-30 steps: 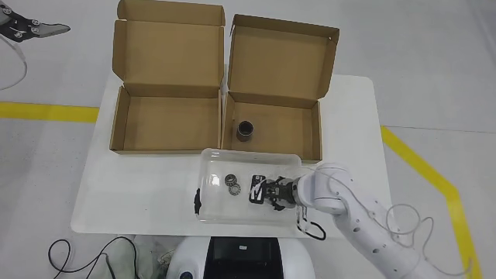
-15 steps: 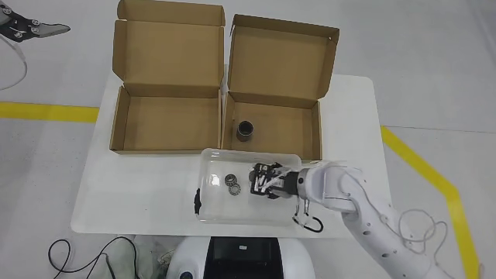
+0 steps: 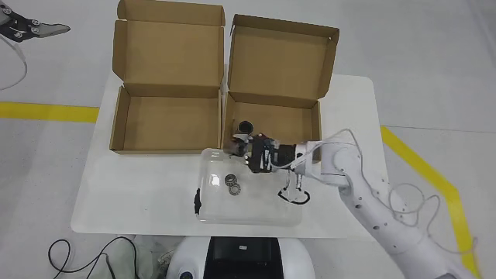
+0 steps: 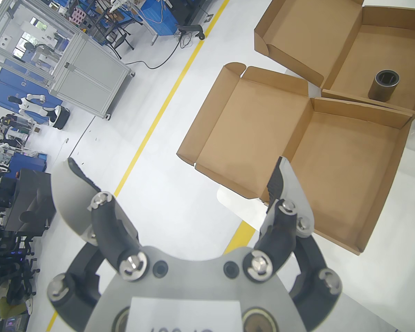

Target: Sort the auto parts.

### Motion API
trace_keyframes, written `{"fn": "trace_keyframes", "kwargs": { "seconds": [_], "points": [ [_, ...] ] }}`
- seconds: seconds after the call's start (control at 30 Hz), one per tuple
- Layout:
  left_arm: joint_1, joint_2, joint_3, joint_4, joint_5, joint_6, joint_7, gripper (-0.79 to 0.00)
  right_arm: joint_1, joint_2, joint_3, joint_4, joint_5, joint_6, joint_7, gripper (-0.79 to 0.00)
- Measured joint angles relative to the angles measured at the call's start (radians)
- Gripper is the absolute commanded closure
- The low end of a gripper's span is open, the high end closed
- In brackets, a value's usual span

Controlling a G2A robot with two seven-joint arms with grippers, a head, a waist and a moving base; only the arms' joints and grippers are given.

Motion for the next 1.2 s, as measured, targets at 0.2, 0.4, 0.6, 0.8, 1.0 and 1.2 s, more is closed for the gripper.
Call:
{"fn": "trace_keyframes", "kwargs": {
  "seconds": [0.2,0.4,0.6,0.8,1.0,1.2],
  "points": [
    [0.000,0.000,0.000,0.000,0.000,0.000,0.000,-0.785,0.072,-0.018,-0.006,0.027,0.022,0.012,-0.104,0.000],
    [0.000,0.000,0.000,0.000,0.000,0.000,0.000,-0.785,0.117,-0.026,0.019,0.013,0.044,0.016,-0.164,0.000],
    [0.000,0.000,0.000,0.000,0.000,0.000,0.000,-0.785,0.132,-0.026,0.062,-0.008,0.032,0.021,-0.258,0.000],
    [0.000,0.000,0.000,0.000,0.000,0.000,0.000,-0.785,0.139,-0.026,0.100,-0.059,0.011,0.041,-0.295,0.000],
    [0.000,0.000,0.000,0.000,0.000,0.000,0.000,-0.785,0.132,-0.025,0.118,-0.120,0.013,0.057,-0.264,0.000],
    [0.000,0.000,0.000,0.000,0.000,0.000,0.000,-0.785,0.123,-0.024,0.130,-0.145,0.016,0.059,-0.244,0.000]
  ]
}}
